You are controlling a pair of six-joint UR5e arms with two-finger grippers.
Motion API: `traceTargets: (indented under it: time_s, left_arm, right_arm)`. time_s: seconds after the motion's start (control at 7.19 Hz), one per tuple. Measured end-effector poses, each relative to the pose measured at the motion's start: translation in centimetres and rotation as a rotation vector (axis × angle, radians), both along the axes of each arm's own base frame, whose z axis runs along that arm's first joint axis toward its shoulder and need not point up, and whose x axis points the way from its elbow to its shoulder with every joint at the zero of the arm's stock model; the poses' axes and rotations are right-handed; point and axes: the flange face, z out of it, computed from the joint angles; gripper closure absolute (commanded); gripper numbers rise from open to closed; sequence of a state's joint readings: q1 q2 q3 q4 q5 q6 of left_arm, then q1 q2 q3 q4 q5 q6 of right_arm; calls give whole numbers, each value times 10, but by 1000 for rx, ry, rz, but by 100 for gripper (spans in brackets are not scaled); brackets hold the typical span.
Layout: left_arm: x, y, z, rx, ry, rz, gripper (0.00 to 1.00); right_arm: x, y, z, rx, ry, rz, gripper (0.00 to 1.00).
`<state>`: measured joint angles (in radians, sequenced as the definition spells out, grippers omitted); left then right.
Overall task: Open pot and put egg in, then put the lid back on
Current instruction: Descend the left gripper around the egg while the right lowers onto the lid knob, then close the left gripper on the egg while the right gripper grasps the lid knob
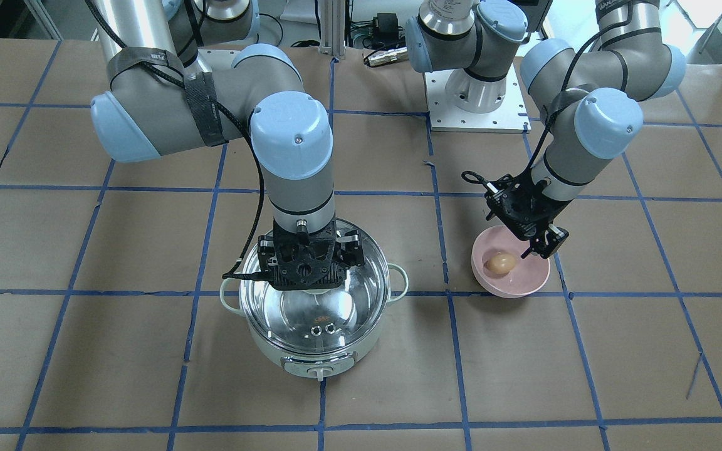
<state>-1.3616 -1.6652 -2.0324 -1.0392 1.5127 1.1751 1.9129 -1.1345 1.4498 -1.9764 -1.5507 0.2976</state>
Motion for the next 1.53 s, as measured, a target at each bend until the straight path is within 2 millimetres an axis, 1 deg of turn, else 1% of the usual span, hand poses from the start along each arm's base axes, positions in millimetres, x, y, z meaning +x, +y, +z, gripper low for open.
traceTargets:
  time_s: [0.28,0.42,0.56,0.7,0.97,1.25,1.53]
  left_arm:
    - [3,1,-1,0,0,8,0]
    - [3,1,-1,1,3,11,0]
    - [3,2,-3,4,4,14,0]
    - [3,1,-5,9,1,14,0]
    - [7,-5,-17,10,-17,-16,0]
    - [10,-12,-32,-5,-43,-136,0]
    - [11,-13,-43,-27,-52,-270,0]
  right_arm:
    - [0,0,-1,2,0,2,63]
    - [0,1,0,1,-1,4,76]
    - [0,1,0,1,-1,5,81]
    - [0,1,1,-1,-1,6,91]
    - [0,0,2,-3,-3,8,96]
    - [0,0,4,-7,-4,11,99]
    - [0,1,6,-8,-3,15,99]
